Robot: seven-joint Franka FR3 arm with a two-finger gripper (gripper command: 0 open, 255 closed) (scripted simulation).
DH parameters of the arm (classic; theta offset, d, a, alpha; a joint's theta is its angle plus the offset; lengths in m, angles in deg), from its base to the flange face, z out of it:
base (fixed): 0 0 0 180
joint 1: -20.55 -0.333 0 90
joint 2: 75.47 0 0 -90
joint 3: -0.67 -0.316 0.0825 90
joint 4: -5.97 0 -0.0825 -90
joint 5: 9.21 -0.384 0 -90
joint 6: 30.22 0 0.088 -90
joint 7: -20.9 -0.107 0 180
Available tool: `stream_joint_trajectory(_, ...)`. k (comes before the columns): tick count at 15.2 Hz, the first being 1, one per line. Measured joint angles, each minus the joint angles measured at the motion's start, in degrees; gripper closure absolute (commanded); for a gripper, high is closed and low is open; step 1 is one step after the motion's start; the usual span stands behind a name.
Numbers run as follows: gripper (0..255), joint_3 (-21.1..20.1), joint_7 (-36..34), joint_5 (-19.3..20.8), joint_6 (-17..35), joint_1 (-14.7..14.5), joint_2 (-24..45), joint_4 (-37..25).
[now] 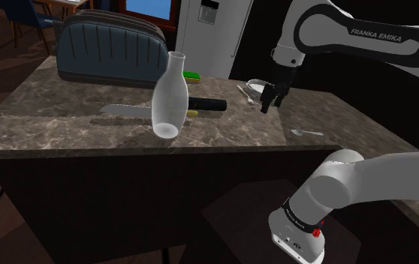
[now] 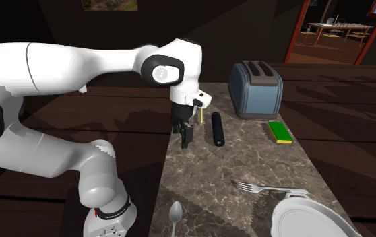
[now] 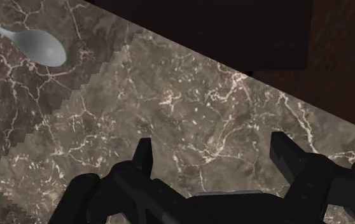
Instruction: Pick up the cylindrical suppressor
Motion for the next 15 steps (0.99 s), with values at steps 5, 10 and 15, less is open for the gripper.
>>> stream_joint_trajectory(5,0,1.41,6.53,0.9,5.19,-2.27,5.76,-1.87)
stream_joint_trajectory(10,0,3.54,17.95,1.62,12.63,-5.73,15.01,-6.03)
stream_joint_trajectory(15,0,4.19,28.71,0.77,18.58,-9.37,24.07,-11.4)
